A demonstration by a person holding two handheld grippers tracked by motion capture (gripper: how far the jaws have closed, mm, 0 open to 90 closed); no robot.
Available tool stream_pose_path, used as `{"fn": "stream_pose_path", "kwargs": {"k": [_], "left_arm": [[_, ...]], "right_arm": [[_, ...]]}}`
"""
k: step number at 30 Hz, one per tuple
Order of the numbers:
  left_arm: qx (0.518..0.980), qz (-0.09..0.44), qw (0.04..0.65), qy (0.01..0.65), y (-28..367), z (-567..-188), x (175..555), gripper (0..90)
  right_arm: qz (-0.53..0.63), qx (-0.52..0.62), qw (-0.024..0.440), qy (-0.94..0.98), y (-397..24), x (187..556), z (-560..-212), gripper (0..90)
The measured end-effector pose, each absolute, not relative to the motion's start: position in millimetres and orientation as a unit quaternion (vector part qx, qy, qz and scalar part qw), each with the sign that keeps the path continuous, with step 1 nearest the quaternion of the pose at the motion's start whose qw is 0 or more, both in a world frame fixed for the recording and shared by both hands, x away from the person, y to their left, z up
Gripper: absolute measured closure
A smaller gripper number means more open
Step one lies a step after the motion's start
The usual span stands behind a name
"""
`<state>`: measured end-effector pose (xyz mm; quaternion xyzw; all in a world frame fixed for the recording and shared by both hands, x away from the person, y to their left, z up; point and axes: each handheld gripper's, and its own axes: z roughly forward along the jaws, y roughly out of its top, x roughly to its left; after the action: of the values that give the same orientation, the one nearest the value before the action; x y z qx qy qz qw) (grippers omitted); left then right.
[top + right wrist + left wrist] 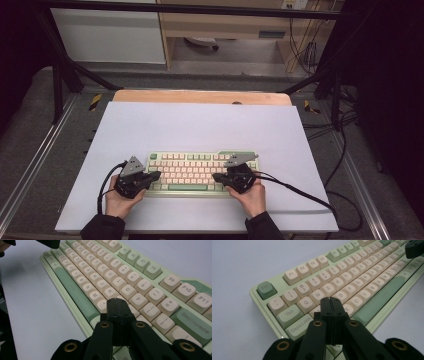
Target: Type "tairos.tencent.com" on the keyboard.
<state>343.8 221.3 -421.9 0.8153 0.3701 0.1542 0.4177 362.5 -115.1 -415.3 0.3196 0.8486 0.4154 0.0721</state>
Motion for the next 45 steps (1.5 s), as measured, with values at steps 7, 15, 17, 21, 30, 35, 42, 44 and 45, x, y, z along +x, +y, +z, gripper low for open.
{"fn": "stream_pose_path", "kwargs": {"k": [7,15,17,21,30,35,42,44,45], "left_arm": [[0.816,0.154,0.417,0.37,221,-422,344,90.0],[0.816,0.153,0.417,0.37,221,-423,344,90.0],[0.816,0.153,0.417,0.37,221,-423,344,90.0],[0.816,0.154,0.416,0.37,221,-423,344,90.0],[0.817,0.154,0.415,0.37,221,-423,344,90.0],[0.817,0.154,0.416,0.369,220,-423,344,90.0],[0.817,0.155,0.416,0.369,221,-422,343,90.0],[0.817,0.155,0.416,0.368,220,-422,343,90.0],[0.817,0.155,0.416,0.368,220,-422,343,90.0]], "right_arm": [[0.415,0.317,0.066,0.851,-109,365,-423,90.0],[0.412,0.316,0.062,0.852,-106,366,-430,90.0],[0.412,0.317,0.061,0.852,-106,366,-429,90.0],[0.407,0.316,0.061,0.855,-106,366,-431,90.0],[0.408,0.314,0.067,0.855,-105,365,-433,90.0],[0.408,0.315,0.067,0.855,-106,364,-432,90.0],[0.423,0.313,0.088,0.846,-112,361,-421,90.0],[0.423,0.314,0.095,0.844,-114,360,-418,90.0],[0.425,0.315,0.095,0.843,-116,360,-416,90.0]]}}
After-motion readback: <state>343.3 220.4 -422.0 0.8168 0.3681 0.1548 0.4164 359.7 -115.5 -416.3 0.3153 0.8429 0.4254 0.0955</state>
